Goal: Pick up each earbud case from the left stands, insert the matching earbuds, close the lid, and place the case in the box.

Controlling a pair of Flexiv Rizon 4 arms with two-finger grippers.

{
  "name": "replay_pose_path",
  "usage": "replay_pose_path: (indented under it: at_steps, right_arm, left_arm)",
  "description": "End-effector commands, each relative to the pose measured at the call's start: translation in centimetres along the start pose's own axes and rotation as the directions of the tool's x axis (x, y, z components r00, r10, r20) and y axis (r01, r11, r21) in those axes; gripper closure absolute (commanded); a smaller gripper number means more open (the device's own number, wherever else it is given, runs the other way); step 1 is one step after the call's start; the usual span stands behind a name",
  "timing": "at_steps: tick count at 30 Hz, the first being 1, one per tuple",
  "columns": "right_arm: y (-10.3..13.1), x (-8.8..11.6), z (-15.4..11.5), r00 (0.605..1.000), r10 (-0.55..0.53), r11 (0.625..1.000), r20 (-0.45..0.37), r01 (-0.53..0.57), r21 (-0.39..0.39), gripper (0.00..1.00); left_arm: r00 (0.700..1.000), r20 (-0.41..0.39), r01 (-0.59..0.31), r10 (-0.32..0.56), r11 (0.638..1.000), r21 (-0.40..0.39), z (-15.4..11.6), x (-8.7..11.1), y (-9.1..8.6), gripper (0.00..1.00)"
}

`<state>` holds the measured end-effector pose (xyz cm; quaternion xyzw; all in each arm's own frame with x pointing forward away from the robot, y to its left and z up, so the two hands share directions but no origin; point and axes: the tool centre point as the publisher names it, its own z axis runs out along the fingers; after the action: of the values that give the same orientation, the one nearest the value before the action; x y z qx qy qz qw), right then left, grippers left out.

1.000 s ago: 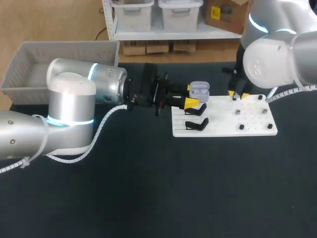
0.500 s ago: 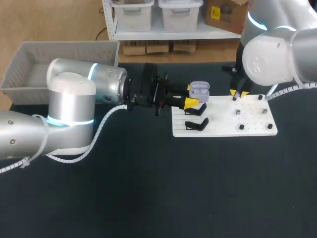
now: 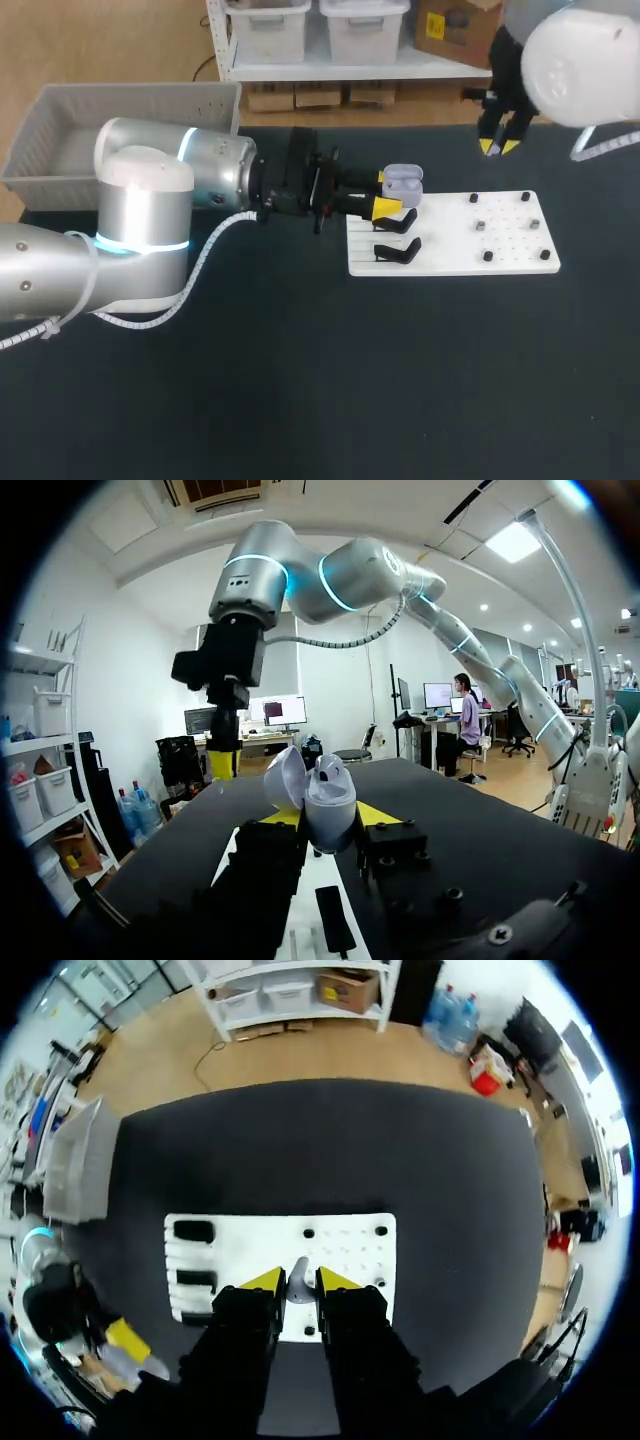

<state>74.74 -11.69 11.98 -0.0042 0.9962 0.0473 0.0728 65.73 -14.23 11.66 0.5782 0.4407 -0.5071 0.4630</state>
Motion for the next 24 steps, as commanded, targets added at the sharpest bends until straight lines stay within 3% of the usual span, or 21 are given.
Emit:
replay_pose_path:
  at_steps: [1,9,11,24]
  right_arm:
    - [0.8,2.0,-4.4,0.981,-0.194,0.981,-0.027,0.193,-0.029,1.00]
    - [3.8,4.1,-8.3,0.896,-0.444,0.895,-0.025,0.442,-0.052,1.00]
    - [4.4,4.8,-8.9,0.852,-0.523,0.852,-0.021,0.522,-0.039,1.00]
    - [4.5,4.8,-8.9,0.847,-0.531,0.847,-0.033,0.530,-0.041,1.00]
  left_arm:
    - [1.000,0.001,-0.002,0.002,1.000,-0.005,0.0,0.0,-0.1,1.00]
    - [1.000,0.001,-0.002,0.002,1.000,-0.005,0.0,0.0,-0.1,1.00]
    - [1.000,0.001,-0.002,0.002,1.000,-0.005,0.0,0.0,-0.1,1.00]
    - [1.000,0.001,-0.002,0.002,1.000,-0.005,0.0,0.0,-0.1,1.00]
